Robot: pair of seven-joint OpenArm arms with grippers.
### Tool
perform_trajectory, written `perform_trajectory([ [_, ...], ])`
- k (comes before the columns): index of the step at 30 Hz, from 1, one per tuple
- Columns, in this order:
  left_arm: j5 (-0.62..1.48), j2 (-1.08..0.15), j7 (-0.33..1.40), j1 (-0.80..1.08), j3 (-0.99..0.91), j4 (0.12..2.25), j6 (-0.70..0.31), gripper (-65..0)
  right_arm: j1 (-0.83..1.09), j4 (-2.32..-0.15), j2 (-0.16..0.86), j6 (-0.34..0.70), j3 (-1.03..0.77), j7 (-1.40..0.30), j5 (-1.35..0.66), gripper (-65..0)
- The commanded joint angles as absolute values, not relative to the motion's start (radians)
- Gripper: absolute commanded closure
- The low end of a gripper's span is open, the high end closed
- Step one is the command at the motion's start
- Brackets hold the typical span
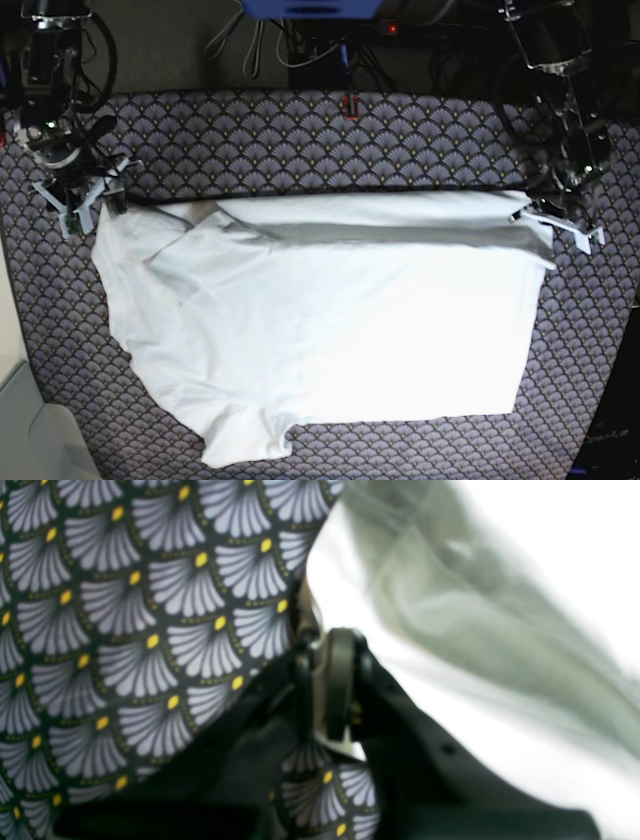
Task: Fold the T-shirt properly
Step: 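Hold the shirt edge with both grippers, adjusting the right gripper's grip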
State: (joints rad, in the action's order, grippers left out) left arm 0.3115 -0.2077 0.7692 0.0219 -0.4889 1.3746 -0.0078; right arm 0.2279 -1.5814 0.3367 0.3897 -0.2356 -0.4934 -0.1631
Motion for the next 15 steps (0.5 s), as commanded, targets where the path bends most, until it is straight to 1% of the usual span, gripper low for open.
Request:
perform_trajectory([
  [1, 0.306, -0.225, 0.754, 0.013, -0.495, 1.394, -0.007, -0.6, 0.213, -1.590, 0.355, 0.390, -0.245, -0.470, -0.166, -37.6],
  [5, 0.306, -0.225, 0.754, 0.022, -0.495, 1.399, -0.007, -0.6, 0.216, -1.592, 0.354, 0.389, -0.245, -0.470, -0.166, -40.0],
  [15, 0.306, -0.225, 0.753, 0.025, -0.495, 1.399, -0.007, -0.6, 0.216, -1.589, 0.357, 0.390, -0.242, -0.470, -0.166, -40.1],
])
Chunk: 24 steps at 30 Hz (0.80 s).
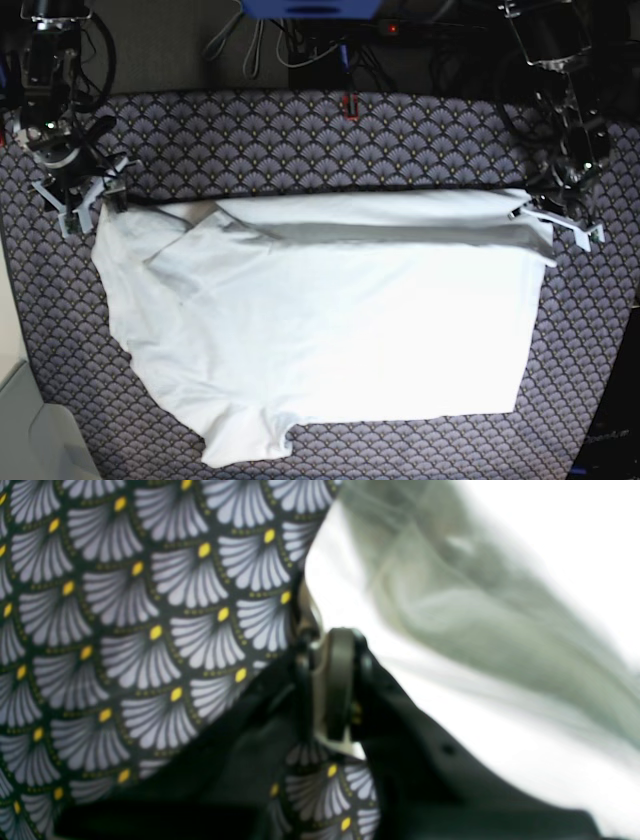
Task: Fold the T-shirt properly
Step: 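Hold the shirt edge with both grippers, adjusting the right gripper's grip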
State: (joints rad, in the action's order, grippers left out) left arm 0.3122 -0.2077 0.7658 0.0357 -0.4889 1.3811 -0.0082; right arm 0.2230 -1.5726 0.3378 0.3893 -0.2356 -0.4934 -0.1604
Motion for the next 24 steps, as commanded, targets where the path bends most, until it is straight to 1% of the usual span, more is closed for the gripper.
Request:
perform_trajectory([
  [1, 0.306, -0.225, 0.753, 0.025, -0.495, 1.399, -0.007, -0.6, 0.216, -1.589, 0.358, 0.390, -0.242, -0.469, -0.166, -40.1],
  [16, 0.306, -0.226, 0.753, 0.025, -0.495, 1.400, -0.007, -0.6, 0.209, -1.586, 0.354, 0.392, -0.234, -0.469, -0.166, -40.1],
  [24, 0.306, -0.226, 0.753, 0.025, -0.495, 1.400, -0.007, -0.6, 0.217, -1.586, 0.354, 0.392, -0.171, -0.469, -0.166, -40.1],
])
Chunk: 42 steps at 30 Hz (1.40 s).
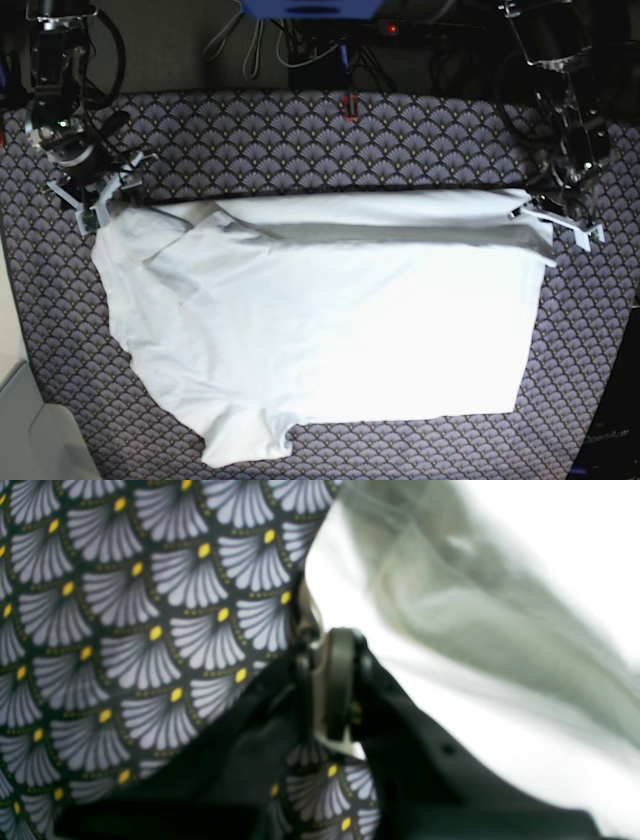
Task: Fold the T-shirt properly
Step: 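Hold the shirt edge with both grippers, adjusting the right gripper's grip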
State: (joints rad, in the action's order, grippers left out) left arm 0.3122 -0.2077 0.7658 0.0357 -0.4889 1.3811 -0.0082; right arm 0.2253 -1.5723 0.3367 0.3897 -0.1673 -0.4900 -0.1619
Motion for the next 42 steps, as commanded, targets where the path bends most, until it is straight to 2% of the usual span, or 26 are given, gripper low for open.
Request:
perform_trajectory([
  [1, 0.306, -0.226, 0.753, 0.025, -0.495, 1.400, -0.007, -0.6, 0.214, -1.586, 0.354, 0.392, -0.171, -0.469, -0.166, -40.1],
  [16, 0.306, -0.226, 0.753, 0.025, -0.495, 1.400, -0.007, -0.5, 0.157, -1.468, 0.358, 0.392, -0.170, -0.467, -0.166, -39.0],
  [18, 0.305, -0.226, 0.753, 0.024, -0.495, 1.400, -0.007, -0.5, 0.143, -1.463, 0.358, 0.397, -0.163, -0.467, -0.166, -35.6],
  [21, 0.305, -0.226, 0.753, 0.024, -0.495, 1.400, -0.007, -0.5, 0.130, -1.452, 0.361, 0.460, -0.151, -0.467, -0.165, -26.6],
  [28, 0.305, -0.226, 0.754, 0.024, -0.495, 1.400, -0.007, -0.5, 0.074, -1.380, 0.380, 0.555, -0.156, -0.467, -0.162, -0.7],
  [42, 0.309, -0.295, 0.754, 0.024, -0.495, 1.400, -0.007, -0.5, 0.085, -1.386, 0.446, 0.561, -0.157, -0.469, -0.163, 0.0],
])
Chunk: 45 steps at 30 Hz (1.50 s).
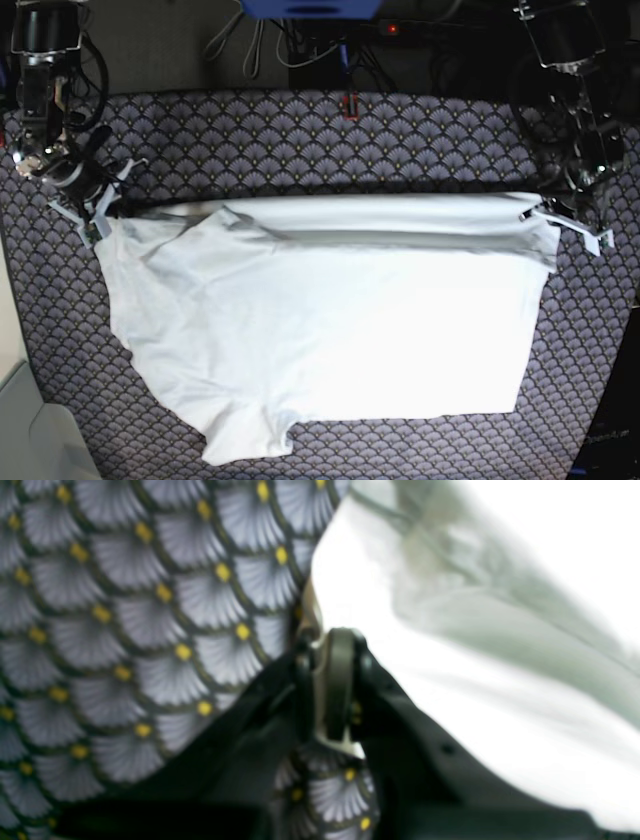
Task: Fold the T-shirt properly
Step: 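Hold the shirt edge with both grippers, adjusting the right gripper's grip, then lift and pull both grippers outward, stretching the shirt edge wide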
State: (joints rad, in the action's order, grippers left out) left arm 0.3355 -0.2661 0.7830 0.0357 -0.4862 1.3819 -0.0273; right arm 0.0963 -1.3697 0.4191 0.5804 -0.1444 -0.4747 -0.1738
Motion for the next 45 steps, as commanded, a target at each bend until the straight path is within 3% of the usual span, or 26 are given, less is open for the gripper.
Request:
perform_trajectory([
  [1, 0.309, -0.295, 0.754, 0.024, -0.495, 1.400, -0.007, -0.5, 0.088, -1.386, 0.449, 0.561, -0.157, -0.469, -0.163, 0.0],
  [14, 0.311, -0.309, 0.754, 0.054, -0.495, 1.415, -0.007, -0.5, 0.206, -1.572, 0.473, 0.610, -0.160, -0.469, -0.163, 0.0],
  [35, 0.312, -0.309, 0.754, 0.332, -0.496, 1.676, -0.007, -0.5, 0.498, -1.770, 0.487, 0.615, -0.236, -0.466, -0.163, 0.0],
  [45, 0.312, -0.309, 0.754, 0.406, -0.496, 1.707, -0.007, -0.5, 0.608, -1.765, 0.487, 0.615, -0.237, -0.320, -0.163, 0.0],
])
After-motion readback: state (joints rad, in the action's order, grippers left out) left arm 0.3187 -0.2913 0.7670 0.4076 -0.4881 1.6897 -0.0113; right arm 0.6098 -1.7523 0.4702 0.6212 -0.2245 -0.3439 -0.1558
